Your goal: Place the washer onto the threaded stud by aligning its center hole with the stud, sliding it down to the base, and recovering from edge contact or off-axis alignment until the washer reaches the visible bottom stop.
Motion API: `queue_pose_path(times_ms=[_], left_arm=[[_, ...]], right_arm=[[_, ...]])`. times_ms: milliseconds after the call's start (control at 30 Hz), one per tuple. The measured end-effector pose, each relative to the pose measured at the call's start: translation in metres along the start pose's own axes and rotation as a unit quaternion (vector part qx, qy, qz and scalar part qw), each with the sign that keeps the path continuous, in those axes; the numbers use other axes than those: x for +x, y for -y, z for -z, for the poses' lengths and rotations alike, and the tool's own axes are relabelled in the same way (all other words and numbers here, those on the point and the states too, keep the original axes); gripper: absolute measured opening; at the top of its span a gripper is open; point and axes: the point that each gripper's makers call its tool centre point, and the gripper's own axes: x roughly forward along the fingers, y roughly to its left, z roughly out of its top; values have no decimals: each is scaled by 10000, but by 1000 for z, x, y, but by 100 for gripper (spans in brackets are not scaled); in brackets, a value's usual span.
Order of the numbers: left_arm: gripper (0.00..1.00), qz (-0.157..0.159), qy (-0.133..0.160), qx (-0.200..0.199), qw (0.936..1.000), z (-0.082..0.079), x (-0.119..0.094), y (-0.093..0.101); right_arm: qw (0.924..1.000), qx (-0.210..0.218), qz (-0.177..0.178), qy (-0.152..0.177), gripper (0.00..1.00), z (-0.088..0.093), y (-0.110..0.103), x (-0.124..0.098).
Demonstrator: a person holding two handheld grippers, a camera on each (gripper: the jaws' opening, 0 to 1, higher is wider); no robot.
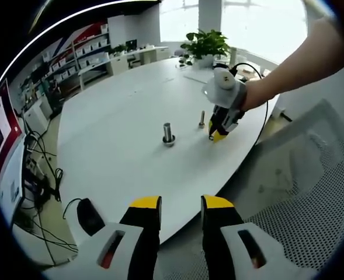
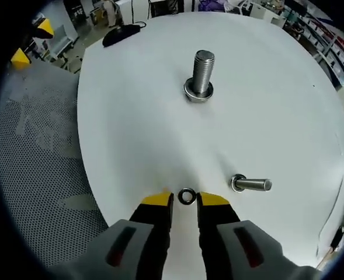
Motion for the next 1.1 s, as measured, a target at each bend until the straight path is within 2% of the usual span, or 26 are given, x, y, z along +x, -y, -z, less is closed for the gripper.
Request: queue_pose_path(times_ms=[200,367,500,700,867,933,1000,1033,1067,1100], left_arm=[[25,-6,-23,25,10000,1,0,0],[25,-1,26,-6,10000,-1,0,0],[25,-8,15,-12,10000,-1,0,-1],[25,-17,16,-1,10000,-1,0,0],[25,-27,25,-17,10000,-1,0,-1],[25,-24,27,-15,10000,-1,0,-1],[25,-23,24,-7,10000,-1,0,-1],[25,-20,27,-5,10000,-1,0,-1],[25,-19,30,-6,10000,-1,0,-1],[25,-19,26,-6,10000,-1,0,-1]], right_arm=[[9997,-223,-1,-55,18,4,0,-1],[9999,-100,-76,-14,18,4,1,-2],[9995,-308,-82,-30,18,5,0,-1],[9994,-309,-97,118,15,5,3,-1],[9990,-426,-71,-86,15,3,1,-1],[9996,-260,-58,-121,15,3,2,-1],[9993,298,-202,101,19,-3,-3,0],[9987,411,-240,165,21,-5,-4,0],[9985,406,-262,256,22,-7,-5,0],[9996,143,-140,200,22,-4,-3,0]])
